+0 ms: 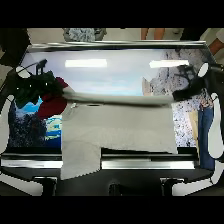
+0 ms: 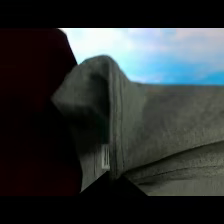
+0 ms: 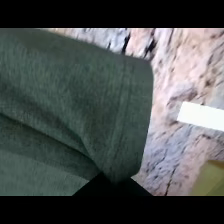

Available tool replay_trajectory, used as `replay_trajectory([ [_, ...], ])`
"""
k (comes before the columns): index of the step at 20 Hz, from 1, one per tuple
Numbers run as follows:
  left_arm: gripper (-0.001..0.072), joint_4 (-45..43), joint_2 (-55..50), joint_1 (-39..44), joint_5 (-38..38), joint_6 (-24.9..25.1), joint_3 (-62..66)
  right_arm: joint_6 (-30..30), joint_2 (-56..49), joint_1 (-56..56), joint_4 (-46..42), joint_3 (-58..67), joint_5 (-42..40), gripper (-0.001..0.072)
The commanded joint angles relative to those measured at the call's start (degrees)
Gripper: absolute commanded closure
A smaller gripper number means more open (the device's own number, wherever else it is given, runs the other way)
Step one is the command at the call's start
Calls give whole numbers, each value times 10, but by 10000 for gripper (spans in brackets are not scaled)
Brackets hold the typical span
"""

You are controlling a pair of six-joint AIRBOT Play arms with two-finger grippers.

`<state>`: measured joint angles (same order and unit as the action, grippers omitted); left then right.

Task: Fold the shirts.

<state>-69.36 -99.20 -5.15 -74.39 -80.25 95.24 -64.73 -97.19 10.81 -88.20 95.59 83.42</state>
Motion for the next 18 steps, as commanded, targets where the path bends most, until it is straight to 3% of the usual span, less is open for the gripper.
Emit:
replay_trajectory([
  [1,675,-30,-8,-1,-108,-14,-47,34,3,1,35,-77,96,667],
  [3,675,-31,-19,-2,-107,-23,-85,22,-2,1,35,-106,86,667],
  [4,646,-31,-24,-2,-108,-21,-91,17,-3,1,35,-106,78,631],
  [5,405,-31,-24,-5,-111,-21,-90,9,2,1,37,-98,73,281],
  [6,178,-31,-19,-11,-121,-23,-82,29,12,1,47,-88,85,34],
  [8,153,-31,4,-33,-143,-23,-77,52,49,9,32,-76,121,46],
  [9,153,-29,19,-46,-161,-22,-87,50,63,23,39,-77,144,88],
  [11,152,-27,69,-68,-162,-10,-181,47,78,54,48,-90,173,104],
  [14,156,5,186,-106,-107,40,-423,49,103,76,49,-149,178,105],
  [15,191,21,222,-118,-82,40,-492,57,111,76,51,-166,178,105],
  [18,193,91,301,-122,10,80,-642,58,138,76,47,-203,159,104],
])
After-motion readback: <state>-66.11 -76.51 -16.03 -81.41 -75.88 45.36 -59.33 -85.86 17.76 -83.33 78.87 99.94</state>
